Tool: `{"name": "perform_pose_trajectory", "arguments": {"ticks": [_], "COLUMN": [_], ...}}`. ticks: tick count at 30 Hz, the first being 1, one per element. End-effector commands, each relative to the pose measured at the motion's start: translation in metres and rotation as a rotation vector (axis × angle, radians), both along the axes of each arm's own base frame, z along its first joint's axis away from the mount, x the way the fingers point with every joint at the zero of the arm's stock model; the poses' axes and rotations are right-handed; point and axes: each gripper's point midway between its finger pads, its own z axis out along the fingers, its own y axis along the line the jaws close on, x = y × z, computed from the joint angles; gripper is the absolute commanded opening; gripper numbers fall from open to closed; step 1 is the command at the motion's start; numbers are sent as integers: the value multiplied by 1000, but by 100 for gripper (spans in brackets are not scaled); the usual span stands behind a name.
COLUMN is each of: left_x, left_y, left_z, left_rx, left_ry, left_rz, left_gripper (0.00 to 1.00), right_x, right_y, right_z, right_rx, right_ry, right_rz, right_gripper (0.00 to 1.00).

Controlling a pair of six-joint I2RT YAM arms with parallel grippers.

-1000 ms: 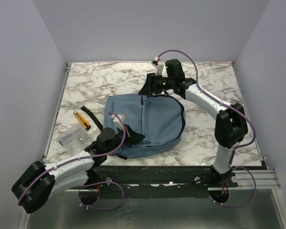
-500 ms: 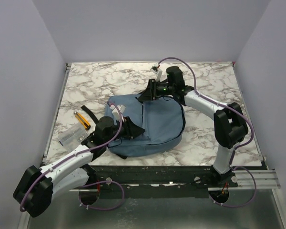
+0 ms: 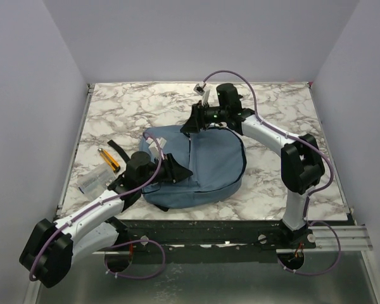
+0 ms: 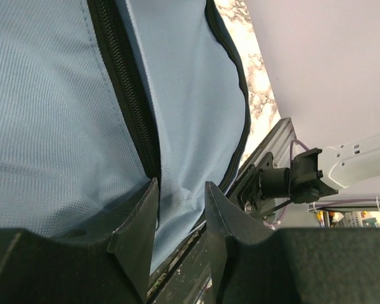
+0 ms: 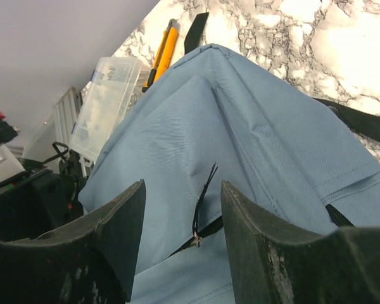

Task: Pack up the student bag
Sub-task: Zip the student bag at the center of the board.

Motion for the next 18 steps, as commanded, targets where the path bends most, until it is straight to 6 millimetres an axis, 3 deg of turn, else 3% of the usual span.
{"name": "perform_pose_trajectory", "arguments": {"ticks": [1,5,8,13,16,18], "left_x": [6,12,17,26,29,27], "left_y": [-8,-13,-16,-18,-17,-16], "left_z": [20,22,21,1,-12,-21], "left_rx": [-16,-9,3,52,78,94], "left_ry": [-50,-57,-66,-38,-13,2], "left_rz": [-28,-21,-11,27,38,33], "left_gripper": [38,38,38,36,33,26], "right_x": [-1,6,7,11,15,18], "right_y": [6,10,14,16,17,19], "right_z": [-18,-31,-34,-38,-32,-25], "right_rx": [-67,-124,-146,-174,-155,-134], "right_ry": [-62,-83,-102,-132,-116,-94], "right_rz": [63,67,58,13,-32,-61], "right_gripper": [55,54,46,25,1,1]}}
